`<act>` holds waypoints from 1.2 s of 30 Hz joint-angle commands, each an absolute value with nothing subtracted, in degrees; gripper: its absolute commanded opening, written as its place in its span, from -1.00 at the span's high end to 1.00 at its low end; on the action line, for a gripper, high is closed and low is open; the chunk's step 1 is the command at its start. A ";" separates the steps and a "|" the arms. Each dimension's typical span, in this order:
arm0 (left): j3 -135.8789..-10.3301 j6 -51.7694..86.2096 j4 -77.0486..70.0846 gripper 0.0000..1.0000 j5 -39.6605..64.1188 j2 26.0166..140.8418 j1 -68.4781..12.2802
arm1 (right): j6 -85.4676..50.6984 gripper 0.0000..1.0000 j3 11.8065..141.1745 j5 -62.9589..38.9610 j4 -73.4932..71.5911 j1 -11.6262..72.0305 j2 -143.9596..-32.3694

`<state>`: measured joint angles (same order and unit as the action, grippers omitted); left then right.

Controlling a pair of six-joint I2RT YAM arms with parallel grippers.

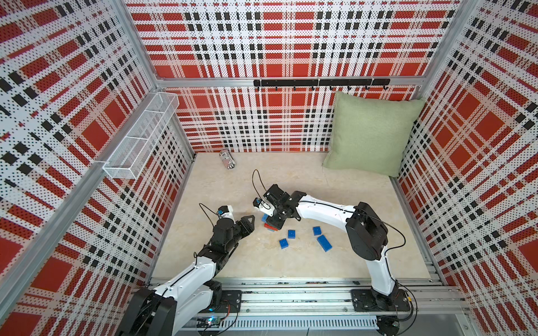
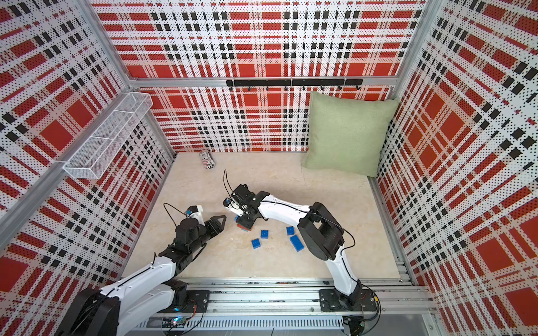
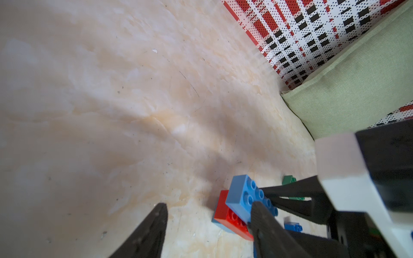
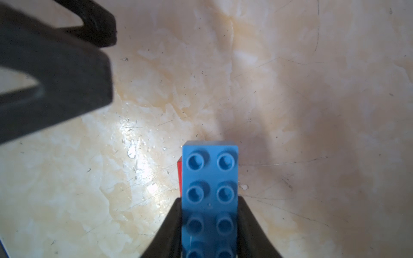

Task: Assemble a heart with lego
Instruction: Assemble the lego brick with the lego brick.

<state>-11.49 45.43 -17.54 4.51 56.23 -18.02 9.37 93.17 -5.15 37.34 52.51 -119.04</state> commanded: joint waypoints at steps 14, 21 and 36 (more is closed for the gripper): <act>-10.20 45.26 -18.94 -0.29 4.76 56.59 -17.58 | 11.07 0.29 90.64 -4.99 37.19 53.35 -119.43; -10.28 45.35 -19.07 -0.28 4.80 56.80 -17.58 | 12.67 0.29 91.77 -4.95 37.23 53.35 -120.79; -10.28 45.33 -18.65 -0.28 4.75 56.10 -17.49 | 11.29 0.31 88.64 -11.06 38.02 53.17 -121.44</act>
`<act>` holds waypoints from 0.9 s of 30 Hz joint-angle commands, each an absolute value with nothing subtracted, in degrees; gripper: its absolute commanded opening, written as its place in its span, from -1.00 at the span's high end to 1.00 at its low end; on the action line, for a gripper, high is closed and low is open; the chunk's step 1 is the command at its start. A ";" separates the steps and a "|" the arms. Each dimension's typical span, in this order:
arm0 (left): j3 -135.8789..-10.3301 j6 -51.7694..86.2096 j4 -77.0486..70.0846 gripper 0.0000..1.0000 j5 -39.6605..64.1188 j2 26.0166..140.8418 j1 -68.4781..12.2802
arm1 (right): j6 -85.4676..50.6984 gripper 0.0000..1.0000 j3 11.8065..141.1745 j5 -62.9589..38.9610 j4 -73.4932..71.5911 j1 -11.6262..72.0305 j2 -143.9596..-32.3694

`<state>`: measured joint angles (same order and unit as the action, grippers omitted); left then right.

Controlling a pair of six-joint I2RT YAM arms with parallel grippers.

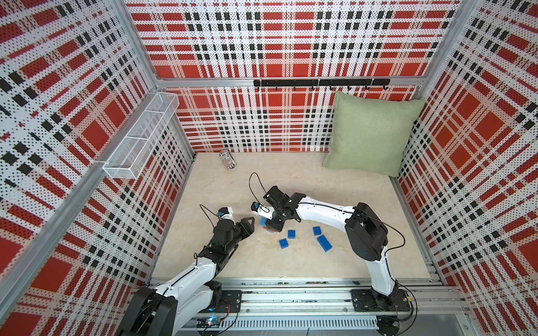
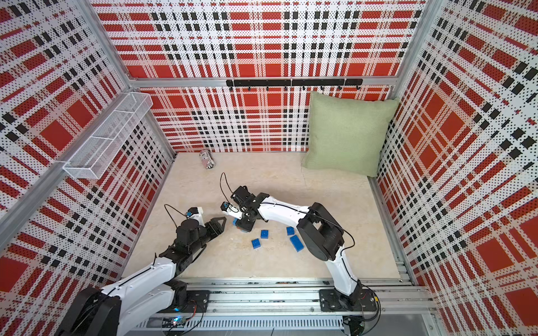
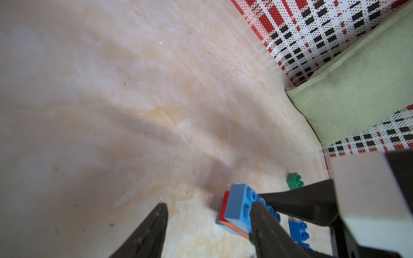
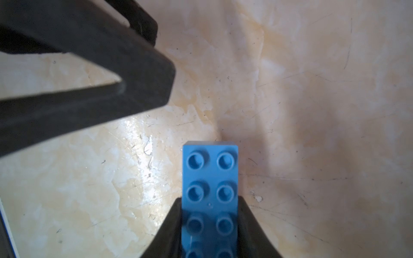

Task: Assemble a heart with lego
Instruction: Assemble the lego brick with the lego brick.

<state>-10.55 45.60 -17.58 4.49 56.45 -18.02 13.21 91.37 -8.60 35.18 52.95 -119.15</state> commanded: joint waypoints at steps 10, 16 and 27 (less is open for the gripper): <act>-10.37 45.09 -18.13 -0.28 4.69 55.57 -17.49 | 7.69 0.31 82.94 -4.88 35.62 53.44 -119.42; -10.28 45.18 -18.02 -0.28 4.40 55.20 -17.49 | 7.12 0.31 81.24 -4.20 33.53 53.66 -116.86; -10.19 45.16 -17.31 -0.28 4.05 54.63 -17.49 | 4.55 0.35 73.56 -2.34 24.35 55.14 -113.25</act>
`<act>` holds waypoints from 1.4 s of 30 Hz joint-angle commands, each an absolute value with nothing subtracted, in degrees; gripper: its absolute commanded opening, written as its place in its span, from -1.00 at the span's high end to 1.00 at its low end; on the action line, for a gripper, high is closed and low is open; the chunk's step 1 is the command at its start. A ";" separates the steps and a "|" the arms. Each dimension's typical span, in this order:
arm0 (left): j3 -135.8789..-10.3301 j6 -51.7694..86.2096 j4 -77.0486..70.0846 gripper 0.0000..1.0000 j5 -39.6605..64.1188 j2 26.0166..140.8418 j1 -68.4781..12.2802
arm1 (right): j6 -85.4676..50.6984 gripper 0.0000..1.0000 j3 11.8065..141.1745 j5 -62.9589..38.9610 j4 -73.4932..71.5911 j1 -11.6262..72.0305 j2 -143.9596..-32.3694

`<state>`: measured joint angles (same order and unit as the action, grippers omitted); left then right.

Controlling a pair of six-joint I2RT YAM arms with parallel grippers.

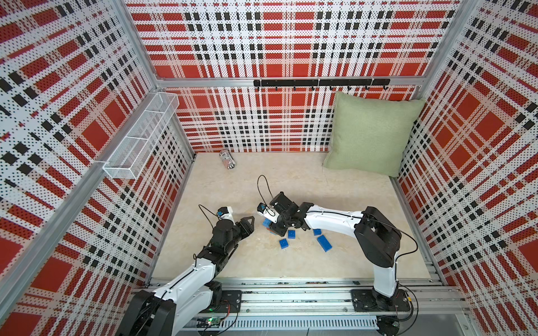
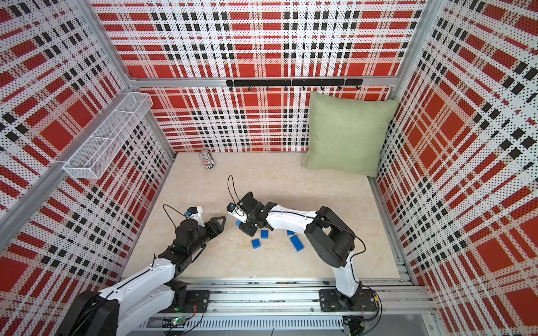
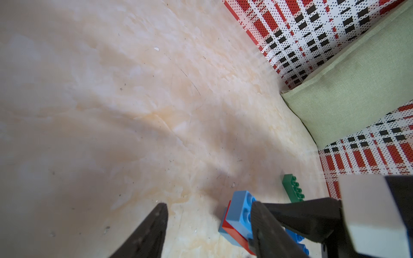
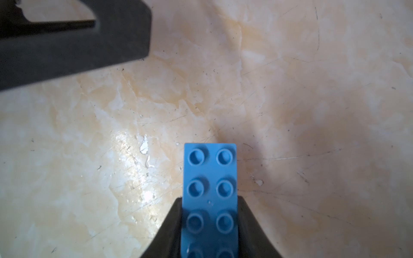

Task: Assemble a heart with lego
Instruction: Assemble the lego brick with the lego brick.

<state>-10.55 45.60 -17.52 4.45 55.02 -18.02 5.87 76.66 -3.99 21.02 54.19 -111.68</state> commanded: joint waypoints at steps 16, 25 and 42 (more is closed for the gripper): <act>-10.21 45.00 -17.23 -0.28 4.02 55.02 -17.67 | -2.19 0.36 62.68 -3.86 11.49 56.11 -110.71; -11.16 45.06 -17.69 -0.27 3.83 56.21 -18.66 | -2.82 0.34 63.37 -0.89 10.18 57.01 -109.00; -11.95 45.09 -16.79 -0.27 2.90 54.71 -19.25 | -3.80 0.34 66.06 0.70 4.86 57.12 -104.08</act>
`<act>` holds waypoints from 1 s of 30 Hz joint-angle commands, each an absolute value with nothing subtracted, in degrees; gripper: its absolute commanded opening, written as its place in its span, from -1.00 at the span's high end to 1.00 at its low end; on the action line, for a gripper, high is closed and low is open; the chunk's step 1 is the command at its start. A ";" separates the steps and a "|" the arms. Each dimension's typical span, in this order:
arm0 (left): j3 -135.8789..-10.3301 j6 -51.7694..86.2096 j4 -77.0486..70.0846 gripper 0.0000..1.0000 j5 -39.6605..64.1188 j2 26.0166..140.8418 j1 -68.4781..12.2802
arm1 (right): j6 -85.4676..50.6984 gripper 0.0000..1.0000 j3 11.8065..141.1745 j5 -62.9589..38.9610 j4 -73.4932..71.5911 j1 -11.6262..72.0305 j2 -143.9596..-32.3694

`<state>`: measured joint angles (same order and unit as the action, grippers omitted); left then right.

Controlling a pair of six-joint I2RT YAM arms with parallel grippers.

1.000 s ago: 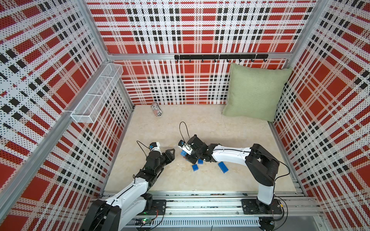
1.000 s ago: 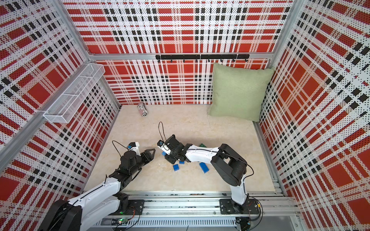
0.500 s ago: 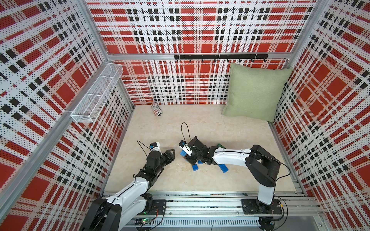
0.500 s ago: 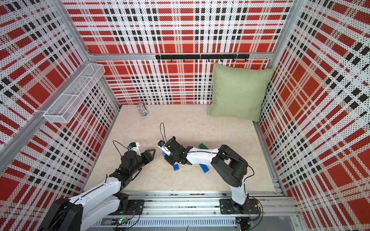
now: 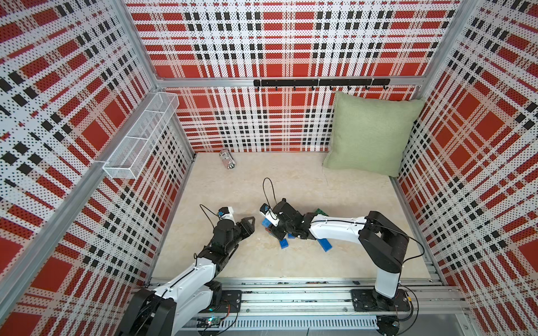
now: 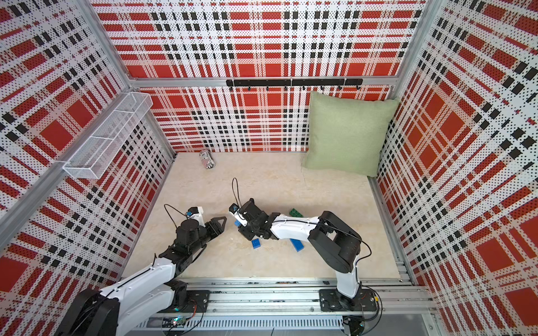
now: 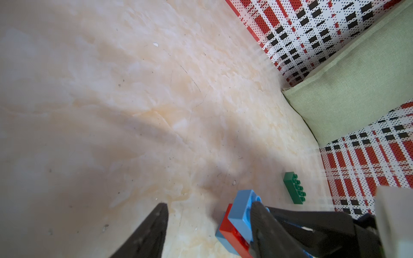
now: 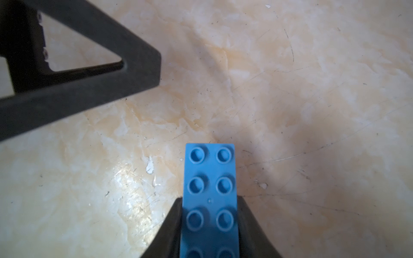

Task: Assemble a heart with lego
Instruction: Assemble the lego brick with the lego brick.

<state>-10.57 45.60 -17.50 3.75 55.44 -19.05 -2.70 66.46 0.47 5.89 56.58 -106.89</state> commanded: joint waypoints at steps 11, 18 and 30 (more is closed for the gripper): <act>-11.91 44.92 -16.77 -0.27 2.86 54.74 -19.16 | -6.41 0.33 61.94 0.53 1.81 58.26 -104.18; -11.62 44.82 -17.09 -0.27 2.90 55.04 -19.16 | -5.85 0.34 62.18 2.27 1.73 58.36 -106.15; -11.60 44.96 -17.12 -0.27 2.99 55.16 -19.16 | -3.74 0.34 65.48 3.40 2.96 58.31 -108.06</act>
<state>-10.59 45.60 -17.50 3.60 55.40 -19.05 -4.05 64.36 3.51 3.09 57.98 -106.63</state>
